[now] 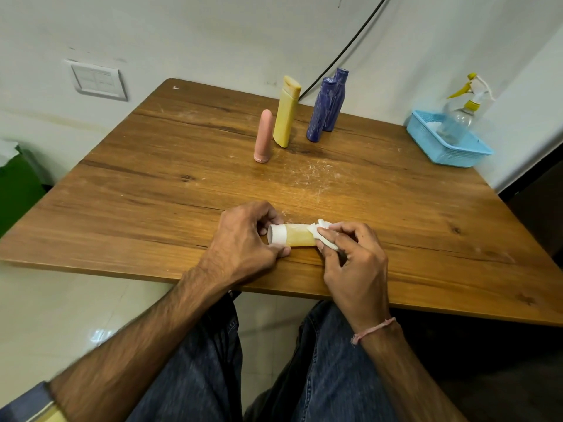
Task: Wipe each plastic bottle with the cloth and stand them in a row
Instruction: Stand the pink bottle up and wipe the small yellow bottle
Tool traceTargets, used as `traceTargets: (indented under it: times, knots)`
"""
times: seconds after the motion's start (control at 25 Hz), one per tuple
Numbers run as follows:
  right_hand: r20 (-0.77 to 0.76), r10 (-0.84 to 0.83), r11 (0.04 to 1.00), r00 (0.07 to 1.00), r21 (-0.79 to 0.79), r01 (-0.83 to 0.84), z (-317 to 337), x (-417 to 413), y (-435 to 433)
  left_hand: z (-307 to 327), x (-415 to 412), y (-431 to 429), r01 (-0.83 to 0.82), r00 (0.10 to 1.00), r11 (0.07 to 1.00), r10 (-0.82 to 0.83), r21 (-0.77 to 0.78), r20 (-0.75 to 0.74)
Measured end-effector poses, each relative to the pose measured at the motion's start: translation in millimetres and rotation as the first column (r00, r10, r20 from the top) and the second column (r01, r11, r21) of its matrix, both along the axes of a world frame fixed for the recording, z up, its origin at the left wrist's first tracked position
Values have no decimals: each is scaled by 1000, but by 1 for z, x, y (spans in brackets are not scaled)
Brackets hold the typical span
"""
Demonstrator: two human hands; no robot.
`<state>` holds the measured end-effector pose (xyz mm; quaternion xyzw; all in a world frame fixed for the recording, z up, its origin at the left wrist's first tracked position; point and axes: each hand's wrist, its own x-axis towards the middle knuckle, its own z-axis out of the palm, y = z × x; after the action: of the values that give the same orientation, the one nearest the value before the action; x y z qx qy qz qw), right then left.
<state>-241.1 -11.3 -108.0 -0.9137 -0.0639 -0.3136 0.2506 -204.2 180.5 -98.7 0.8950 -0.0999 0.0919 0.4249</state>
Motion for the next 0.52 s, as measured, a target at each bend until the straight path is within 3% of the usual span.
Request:
traceTargets:
  times: [0.24, 0.44, 0.52]
  knots:
    - [3, -1, 999, 1000, 37, 1, 1, -2, 2, 1, 0, -1, 25, 1000, 999, -24, 40, -11]
    - [-16, 209, 978, 978, -12, -209, 2, -13, 31, 0, -1, -2, 50, 997, 999, -50, -4, 65]
    - [-18, 147, 989, 989, -16, -147, 3, -3, 11, 1, -2, -1, 43, 998, 999, -43, -3, 40]
